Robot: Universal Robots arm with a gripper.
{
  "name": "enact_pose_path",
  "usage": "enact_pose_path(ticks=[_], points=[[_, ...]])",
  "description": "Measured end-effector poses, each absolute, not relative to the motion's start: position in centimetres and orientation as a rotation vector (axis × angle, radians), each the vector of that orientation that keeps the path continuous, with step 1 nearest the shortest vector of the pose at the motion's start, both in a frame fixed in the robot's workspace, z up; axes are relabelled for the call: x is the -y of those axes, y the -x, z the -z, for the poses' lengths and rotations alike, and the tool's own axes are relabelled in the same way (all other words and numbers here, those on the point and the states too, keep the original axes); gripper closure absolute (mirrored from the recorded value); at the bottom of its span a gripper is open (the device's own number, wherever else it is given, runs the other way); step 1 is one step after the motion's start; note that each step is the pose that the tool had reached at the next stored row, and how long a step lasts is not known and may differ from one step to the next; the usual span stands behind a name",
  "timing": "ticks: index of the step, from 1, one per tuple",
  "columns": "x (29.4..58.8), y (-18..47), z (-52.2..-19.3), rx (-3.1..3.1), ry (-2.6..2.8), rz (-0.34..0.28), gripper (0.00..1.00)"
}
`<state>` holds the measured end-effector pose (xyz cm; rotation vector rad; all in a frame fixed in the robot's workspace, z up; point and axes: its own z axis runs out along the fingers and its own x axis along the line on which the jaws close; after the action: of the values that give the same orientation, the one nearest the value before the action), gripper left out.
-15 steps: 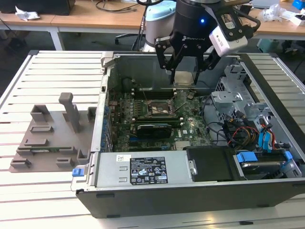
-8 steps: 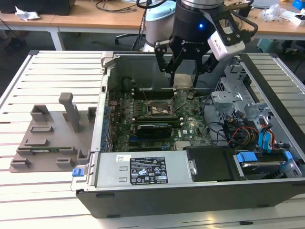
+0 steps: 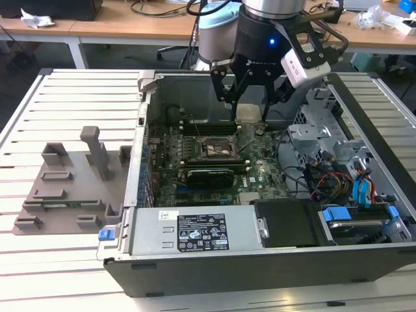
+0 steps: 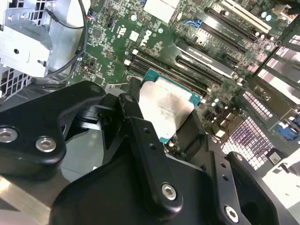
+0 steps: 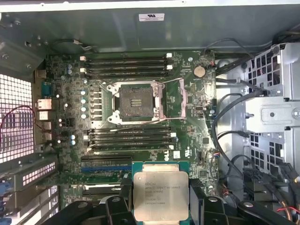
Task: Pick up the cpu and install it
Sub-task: 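Pick up the cpu and move it towards the insertion slot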
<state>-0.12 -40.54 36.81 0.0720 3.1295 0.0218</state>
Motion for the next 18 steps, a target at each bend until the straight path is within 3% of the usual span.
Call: enact_pose_path(ticks=[18], points=[[40.3, 0.1, -35.5, -3.129, -0.072, -0.022, 0.45]])
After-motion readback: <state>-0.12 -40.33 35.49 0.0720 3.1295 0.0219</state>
